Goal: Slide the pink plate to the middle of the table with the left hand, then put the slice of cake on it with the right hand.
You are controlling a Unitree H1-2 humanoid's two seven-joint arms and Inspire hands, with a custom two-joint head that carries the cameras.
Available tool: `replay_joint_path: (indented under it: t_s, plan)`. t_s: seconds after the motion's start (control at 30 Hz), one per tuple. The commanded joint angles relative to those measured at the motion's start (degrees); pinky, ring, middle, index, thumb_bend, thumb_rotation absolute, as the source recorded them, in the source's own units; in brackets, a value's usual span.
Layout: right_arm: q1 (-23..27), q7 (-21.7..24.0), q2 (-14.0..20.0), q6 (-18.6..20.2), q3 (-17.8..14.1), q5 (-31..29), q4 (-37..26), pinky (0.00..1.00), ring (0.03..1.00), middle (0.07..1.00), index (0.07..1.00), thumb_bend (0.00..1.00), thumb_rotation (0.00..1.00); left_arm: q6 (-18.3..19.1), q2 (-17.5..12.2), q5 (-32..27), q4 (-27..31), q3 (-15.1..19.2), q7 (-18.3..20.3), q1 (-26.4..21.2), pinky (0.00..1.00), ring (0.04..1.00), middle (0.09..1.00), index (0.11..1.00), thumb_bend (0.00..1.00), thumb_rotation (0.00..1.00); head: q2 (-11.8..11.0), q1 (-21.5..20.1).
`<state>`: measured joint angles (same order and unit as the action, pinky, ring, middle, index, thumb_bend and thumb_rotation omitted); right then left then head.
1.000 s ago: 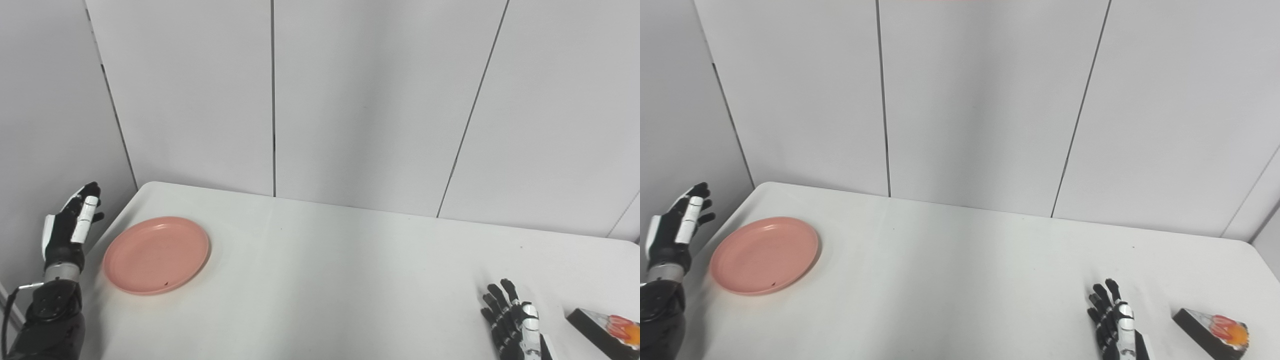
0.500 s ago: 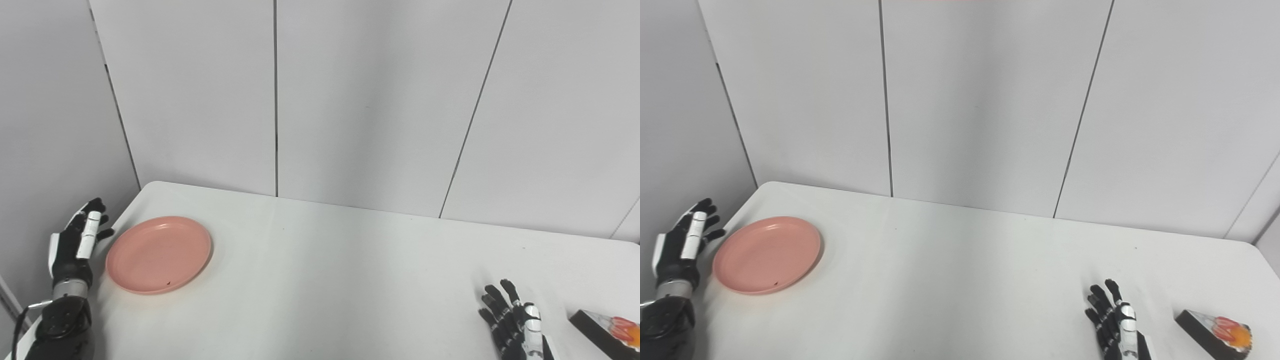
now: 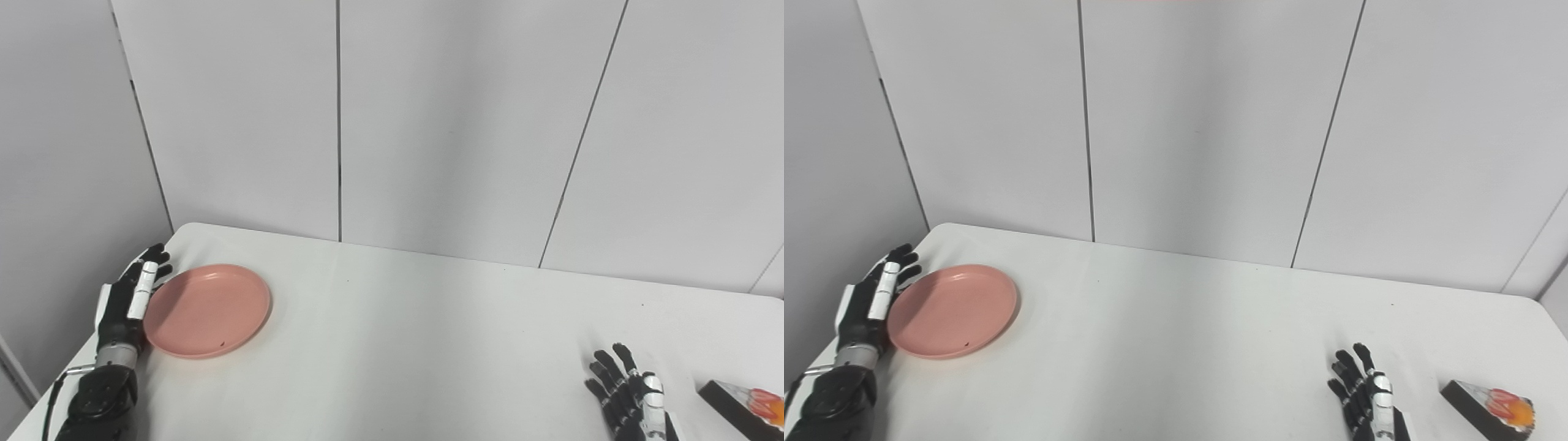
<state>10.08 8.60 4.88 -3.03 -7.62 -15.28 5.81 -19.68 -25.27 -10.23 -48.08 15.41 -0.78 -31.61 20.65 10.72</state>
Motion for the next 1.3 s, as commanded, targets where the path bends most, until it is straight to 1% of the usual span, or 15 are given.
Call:
replay_joint_path:
  t_s: [0.0,0.1,0.23,0.33,0.5,0.63,0.8,0.97,1.13,1.27]
  plan:
    - [-1.64,0.21,-0.26,1.51,0.44,-0.49,0.87,0.92,0.923,0.907,0.962,0.77,1.00,1.21,0.61,-0.04,1.37,-1.04,1.92,-0.20,0.68,0.818,0.831,0.798,0.82,0.88,0.13,0.03]
    - [-1.60,0.43,-0.26,1.51,0.36,-0.94,1.06,0.92,0.921,0.906,0.962,0.76,1.00,2.19,0.94,-0.22,2.47,-1.59,2.76,-0.12,0.68,0.812,0.818,0.770,0.81,0.87,0.17,-0.01]
    - [-1.56,0.47,-0.15,1.49,0.39,-1.10,1.40,0.91,0.922,0.911,0.957,0.76,1.00,3.60,1.83,-0.70,3.86,-2.23,3.57,-0.02,0.69,0.804,0.807,0.770,0.80,0.85,0.32,-0.16]
    - [-1.62,0.33,-0.17,1.86,0.49,-1.11,1.18,0.90,0.917,0.906,0.952,0.77,1.00,3.50,2.16,0.11,4.16,-3.28,3.98,-0.11,0.69,0.811,0.817,0.781,0.81,0.86,0.41,-0.36]
    - [-1.51,0.17,-0.20,1.40,0.64,-0.61,1.75,0.89,0.909,0.902,0.938,0.78,1.00,2.74,3.82,1.13,4.13,-5.63,4.53,-0.89,0.68,0.811,0.819,0.786,0.81,0.86,0.54,-1.00]
    - [-1.69,0.02,-0.23,1.71,0.98,-0.28,1.30,0.88,0.907,0.906,0.942,0.78,1.00,2.54,5.01,1.37,4.49,-6.91,3.99,-1.44,0.68,0.810,0.813,0.761,0.81,0.86,0.85,-1.43]
    - [-1.67,0.31,-0.25,1.74,1.30,-0.40,1.27,0.88,0.905,0.908,0.950,0.78,1.00,2.43,6.30,1.52,5.00,-8.32,4.38,-2.28,0.69,0.813,0.817,0.765,0.79,0.88,0.95,-1.99]
    - [-1.79,0.04,-0.30,2.22,1.79,0.14,0.73,0.87,0.900,0.916,0.944,0.79,1.00,2.93,7.93,1.75,4.66,-9.56,4.87,-3.29,0.69,0.816,0.819,0.777,0.79,0.87,1.02,-2.68]
    - [-1.69,0.18,-0.38,2.17,1.86,0.04,0.98,0.87,0.903,0.922,0.950,0.79,1.00,2.32,9.61,2.53,3.24,-10.74,5.25,-4.34,0.68,0.810,0.815,0.771,0.80,0.88,1.05,-3.02]
    - [-1.78,-0.10,-0.44,2.67,2.04,0.31,0.63,0.86,0.903,0.922,0.951,0.79,1.00,2.21,11.51,2.79,2.53,-11.71,5.79,-4.67,0.68,0.810,0.820,0.771,0.82,0.88,1.21,-3.32]
